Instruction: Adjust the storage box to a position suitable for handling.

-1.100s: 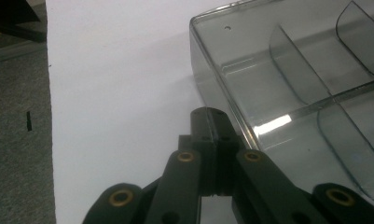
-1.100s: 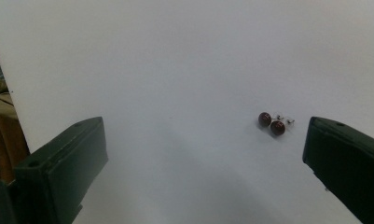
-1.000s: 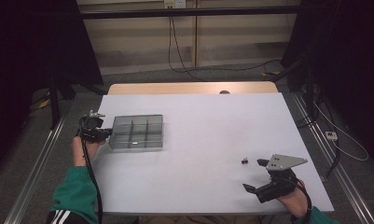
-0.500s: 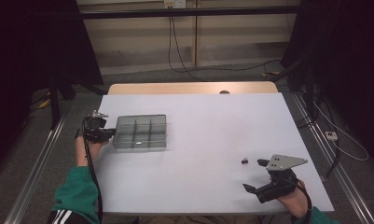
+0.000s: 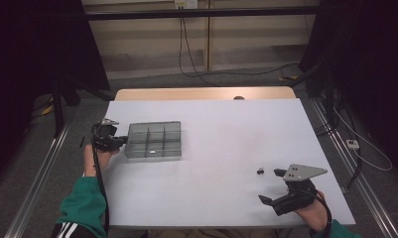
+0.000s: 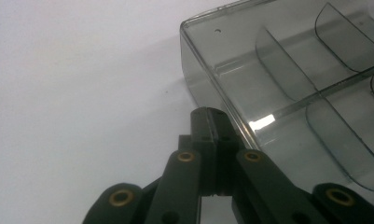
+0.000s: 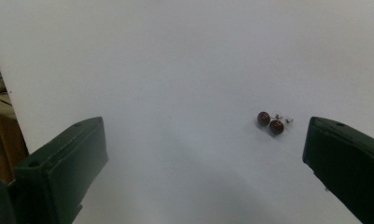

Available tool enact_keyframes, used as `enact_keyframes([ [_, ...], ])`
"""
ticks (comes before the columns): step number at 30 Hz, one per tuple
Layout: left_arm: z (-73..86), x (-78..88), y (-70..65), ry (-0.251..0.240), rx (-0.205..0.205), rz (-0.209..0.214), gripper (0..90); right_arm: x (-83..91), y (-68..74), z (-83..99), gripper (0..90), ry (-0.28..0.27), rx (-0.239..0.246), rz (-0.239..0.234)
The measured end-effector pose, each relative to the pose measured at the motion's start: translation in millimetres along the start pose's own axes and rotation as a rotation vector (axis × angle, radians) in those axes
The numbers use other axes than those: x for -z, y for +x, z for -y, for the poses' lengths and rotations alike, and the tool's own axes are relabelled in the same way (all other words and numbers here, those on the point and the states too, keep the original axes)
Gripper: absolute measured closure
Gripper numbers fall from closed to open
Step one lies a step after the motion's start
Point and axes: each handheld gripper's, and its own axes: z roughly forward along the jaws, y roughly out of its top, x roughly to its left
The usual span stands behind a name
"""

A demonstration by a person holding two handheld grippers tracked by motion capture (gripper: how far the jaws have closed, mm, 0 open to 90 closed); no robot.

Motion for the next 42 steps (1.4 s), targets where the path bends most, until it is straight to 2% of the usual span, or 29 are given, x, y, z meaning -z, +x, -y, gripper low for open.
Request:
enact_keyframes([
  [11, -2.3, -3.9, -8.3, -0.008, -0.001, 0.03, 90.0, 0.5, 0.3, 0.2, 0.0, 0.001, 0.002, 0.0],
  [14, -2.0, -4.4, -9.6, -0.006, 0.001, 0.049, 90.0, 0.8, 0.5, 0.2, 0.0, 0.001, 0.001, 0.002],
  [28, -7.4, -11.4, -27.1, -0.014, -0.034, 0.074, 90.0, 0.5, 0.3, 0.2, 0.0, 0.002, 0.001, 0.001],
  [31, -7.2, -13.3, -30.2, -0.022, -0.024, 0.089, 90.0, 0.6, 0.3, 0.2, 0.0, 0.002, 0.0, 0.001],
  [36, -7.8, -16.4, -35.9, -0.01, -0.045, 0.1, 90.0, 0.6, 0.6, 0.2, 0.0, 0.002, 0.002, 0.0],
  [42, -7.9, -21.0, -40.4, -0.014, -0.038, 0.122, 90.0, -0.3, 0.4, 0.2, 0.0, 0.006, 0.002, -0.002],
])
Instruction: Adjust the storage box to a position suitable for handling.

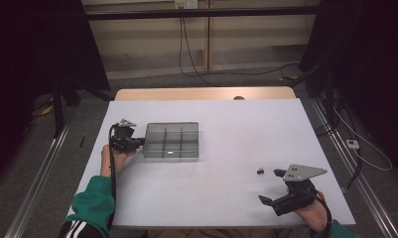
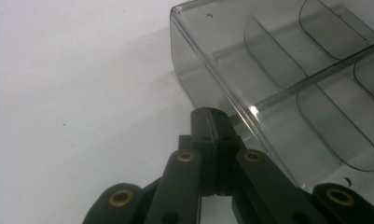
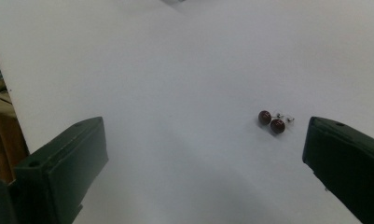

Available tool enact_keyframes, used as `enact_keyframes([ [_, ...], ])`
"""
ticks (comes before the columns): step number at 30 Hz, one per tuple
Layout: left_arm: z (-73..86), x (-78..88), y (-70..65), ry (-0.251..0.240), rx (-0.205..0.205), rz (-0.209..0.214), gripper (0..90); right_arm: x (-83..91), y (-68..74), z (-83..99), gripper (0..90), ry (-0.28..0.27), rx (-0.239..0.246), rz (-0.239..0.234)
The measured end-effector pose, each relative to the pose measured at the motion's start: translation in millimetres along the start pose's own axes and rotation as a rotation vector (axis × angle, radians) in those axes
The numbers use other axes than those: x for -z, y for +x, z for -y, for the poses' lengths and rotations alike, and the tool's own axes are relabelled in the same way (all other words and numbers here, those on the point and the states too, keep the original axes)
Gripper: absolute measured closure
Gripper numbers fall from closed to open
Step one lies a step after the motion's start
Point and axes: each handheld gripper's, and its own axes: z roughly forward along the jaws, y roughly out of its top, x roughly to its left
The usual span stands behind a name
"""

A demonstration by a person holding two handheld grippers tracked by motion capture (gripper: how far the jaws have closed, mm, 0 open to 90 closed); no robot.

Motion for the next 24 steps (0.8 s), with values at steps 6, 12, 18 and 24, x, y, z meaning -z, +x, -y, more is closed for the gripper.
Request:
enact_keyframes([
  [6, -1.7, -3.7, -4.4, -0.011, -0.01, 0.009, 90.0, 0.1, -0.2, 0.1, 0.0, 0.001, 0.0, -0.001],
  [12, -2.6, -7.4, -9.9, -0.022, -0.004, 0.033, 90.0, -0.6, -0.1, 0.2, 0.0, 0.004, -0.001, -0.001],
  [18, -4.0, -12.2, -18.5, -0.041, 0.014, 0.07, 90.0, -0.6, -0.2, 0.2, 0.0, 0.005, -0.003, -0.002],
  [24, -6.3, -15.1, -29.0, -0.029, 0.002, 0.081, 90.0, -0.1, -0.4, 0.3, 0.0, 0.003, -0.002, -0.002],
])
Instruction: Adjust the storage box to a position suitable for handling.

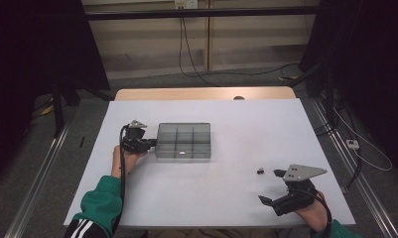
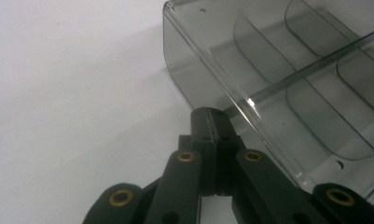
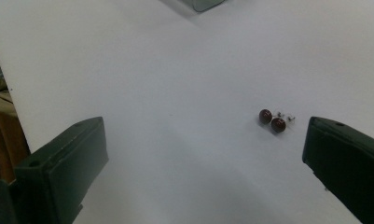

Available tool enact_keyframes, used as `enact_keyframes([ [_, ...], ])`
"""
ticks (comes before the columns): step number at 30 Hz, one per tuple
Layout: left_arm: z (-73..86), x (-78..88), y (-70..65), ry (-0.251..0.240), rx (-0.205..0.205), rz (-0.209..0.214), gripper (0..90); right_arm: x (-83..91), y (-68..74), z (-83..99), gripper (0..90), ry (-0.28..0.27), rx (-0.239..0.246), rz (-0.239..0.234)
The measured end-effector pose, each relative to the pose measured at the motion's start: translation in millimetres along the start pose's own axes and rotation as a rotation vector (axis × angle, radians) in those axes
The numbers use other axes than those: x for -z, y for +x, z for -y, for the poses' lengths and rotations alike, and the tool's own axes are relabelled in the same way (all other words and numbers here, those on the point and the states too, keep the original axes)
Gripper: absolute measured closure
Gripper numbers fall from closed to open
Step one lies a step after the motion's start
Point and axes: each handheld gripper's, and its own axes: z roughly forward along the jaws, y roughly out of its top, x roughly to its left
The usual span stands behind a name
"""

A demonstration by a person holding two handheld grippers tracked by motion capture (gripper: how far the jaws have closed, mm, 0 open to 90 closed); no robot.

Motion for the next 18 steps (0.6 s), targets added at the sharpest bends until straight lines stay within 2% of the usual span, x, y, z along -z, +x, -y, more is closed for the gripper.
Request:
enact_keyframes([
  [2, -0.1, -0.5, -1.6, 0.002, -0.005, 0.001, 90.0, -0.3, 0.0, -0.1, 0.0, 0.0, 0.0, 0.001],
  [3, -0.5, -0.7, -4.0, 0.013, -0.02, 0.005, 90.0, -0.4, 0.1, -0.2, 0.0, 0.001, 0.001, 0.001],
  [6, -1.0, -2.2, -7.9, 0.007, -0.017, 0.003, 90.0, 0.2, 0.4, -0.1, 0.0, 0.0, 0.003, 0.001],
  [8, -2.0, -4.0, -11.6, 0.015, -0.043, 0.0, 90.0, 0.3, 0.4, 0.0, 0.0, 0.0, 0.001, 0.001],
  [18, -4.8, -10.9, -23.2, -0.001, -0.077, -0.008, 90.0, 0.0, 0.2, 0.0, 0.0, 0.0, 0.002, 0.001],
])
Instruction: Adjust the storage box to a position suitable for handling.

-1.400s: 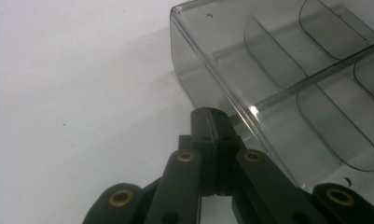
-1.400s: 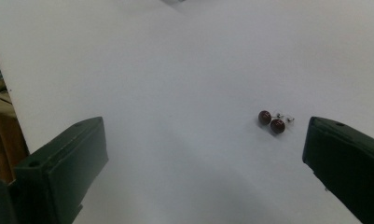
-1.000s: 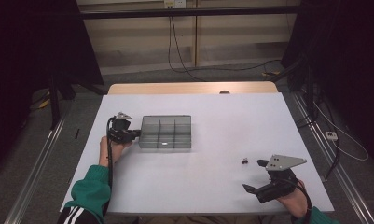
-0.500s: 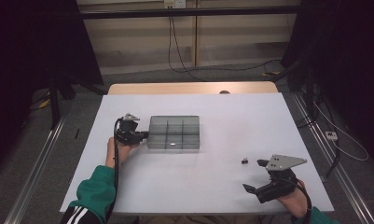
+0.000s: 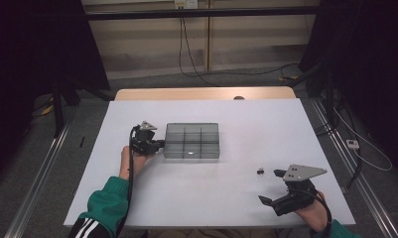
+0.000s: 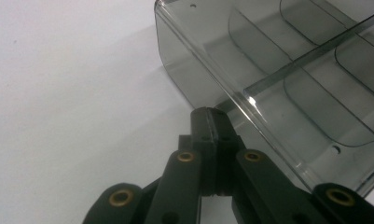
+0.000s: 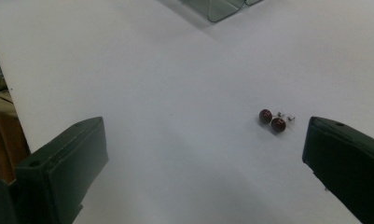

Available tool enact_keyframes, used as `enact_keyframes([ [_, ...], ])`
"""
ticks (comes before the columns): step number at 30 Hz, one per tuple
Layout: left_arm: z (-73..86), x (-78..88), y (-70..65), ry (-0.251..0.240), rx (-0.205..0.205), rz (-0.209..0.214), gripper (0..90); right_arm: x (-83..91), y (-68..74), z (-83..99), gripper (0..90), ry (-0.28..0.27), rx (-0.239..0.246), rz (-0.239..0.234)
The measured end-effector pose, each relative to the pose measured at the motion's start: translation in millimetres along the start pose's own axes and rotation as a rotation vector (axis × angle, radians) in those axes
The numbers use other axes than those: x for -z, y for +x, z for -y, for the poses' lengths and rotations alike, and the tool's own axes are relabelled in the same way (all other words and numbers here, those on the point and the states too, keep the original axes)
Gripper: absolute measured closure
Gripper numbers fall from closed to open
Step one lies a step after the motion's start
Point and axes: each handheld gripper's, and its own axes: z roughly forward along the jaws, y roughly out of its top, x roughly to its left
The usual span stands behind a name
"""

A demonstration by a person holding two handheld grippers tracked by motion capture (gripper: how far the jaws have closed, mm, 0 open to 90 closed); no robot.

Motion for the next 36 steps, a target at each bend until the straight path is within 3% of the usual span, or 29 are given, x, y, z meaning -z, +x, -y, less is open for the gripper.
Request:
enact_keyframes([
  [36, -16.5, -22.4, -31.5, -0.026, -0.059, 0.03, 90.0, -0.4, -0.1, 0.0, 0.0, 0.001, -0.002, -0.002],
])
